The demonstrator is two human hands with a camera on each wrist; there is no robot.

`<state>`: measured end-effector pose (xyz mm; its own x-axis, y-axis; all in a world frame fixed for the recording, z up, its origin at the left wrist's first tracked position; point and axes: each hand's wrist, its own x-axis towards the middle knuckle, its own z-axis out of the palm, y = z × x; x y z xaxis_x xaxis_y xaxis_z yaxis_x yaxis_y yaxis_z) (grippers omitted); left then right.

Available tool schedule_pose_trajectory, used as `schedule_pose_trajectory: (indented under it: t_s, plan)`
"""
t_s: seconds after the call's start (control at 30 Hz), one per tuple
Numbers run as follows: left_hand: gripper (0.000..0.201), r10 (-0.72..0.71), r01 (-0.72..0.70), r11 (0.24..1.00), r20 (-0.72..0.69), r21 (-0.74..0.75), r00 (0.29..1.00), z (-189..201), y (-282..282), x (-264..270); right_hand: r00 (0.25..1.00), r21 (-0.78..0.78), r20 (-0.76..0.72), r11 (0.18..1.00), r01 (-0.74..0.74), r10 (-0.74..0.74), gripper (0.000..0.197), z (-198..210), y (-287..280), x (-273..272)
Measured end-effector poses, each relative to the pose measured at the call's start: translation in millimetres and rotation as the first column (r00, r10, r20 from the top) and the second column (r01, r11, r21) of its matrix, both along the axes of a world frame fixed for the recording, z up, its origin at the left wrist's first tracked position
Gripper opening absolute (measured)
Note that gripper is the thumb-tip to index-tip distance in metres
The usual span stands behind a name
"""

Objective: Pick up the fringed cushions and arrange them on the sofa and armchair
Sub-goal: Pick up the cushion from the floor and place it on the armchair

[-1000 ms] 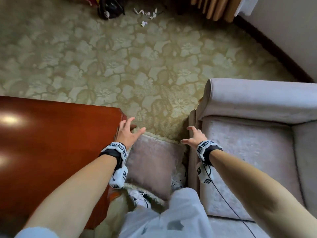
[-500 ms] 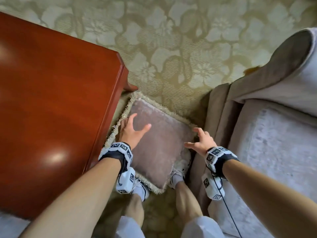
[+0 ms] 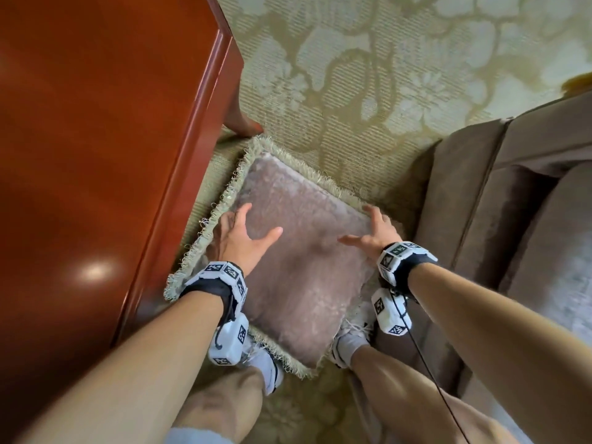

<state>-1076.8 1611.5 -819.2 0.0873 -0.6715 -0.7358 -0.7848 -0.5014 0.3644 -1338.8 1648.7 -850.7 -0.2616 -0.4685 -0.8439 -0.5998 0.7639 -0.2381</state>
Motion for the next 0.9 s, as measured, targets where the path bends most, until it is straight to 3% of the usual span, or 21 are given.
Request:
schedule_pose_trajectory:
  t_s: [0.23,0.37,0.53,0.63,0.83,0.9]
  plan:
    - [0.095,-0.036,0.036,0.999,0.039,-0.015,0.999,-90.8,-33.3,-22.9,0.999,-0.045,0.038,0.999,-0.009,0.010,0.114,-72.0,-21.2,-11.2]
    - [0.099,-0.055,0.054,0.998,0.071,0.008,0.996,-127.8,-49.9,-23.3,0.994,-0.061,0.070,0.995,-0.079,0.084,0.114,-111.4,-25.4,-13.9]
    - [0.109,-0.100,0.097,0.995,0.110,0.033,0.989,-165.8,-56.3,-9.7,0.990,-0.045,0.134,0.998,-0.032,0.038,0.127,-152.9,-18.2,-7.0]
    - [0.129,-0.032,0.023,0.996,0.108,0.086,0.994,-174.4,-55.3,-4.4,0.995,-0.002,0.063,0.997,-0.079,0.079,0.137,-164.4,-11.7,-11.2]
    - [0.152,-0.103,0.075,0.976,0.128,0.207,0.986,-160.9,-46.9,4.4,0.984,0.146,0.055,0.974,-0.176,0.169,0.124,-145.7,0.5,-21.6]
    - [0.153,-0.150,0.111,0.968,0.163,0.223,0.975,-147.1,-38.8,1.1,0.967,0.166,0.016,0.953,-0.254,0.254,0.112,-132.6,8.4,-24.2]
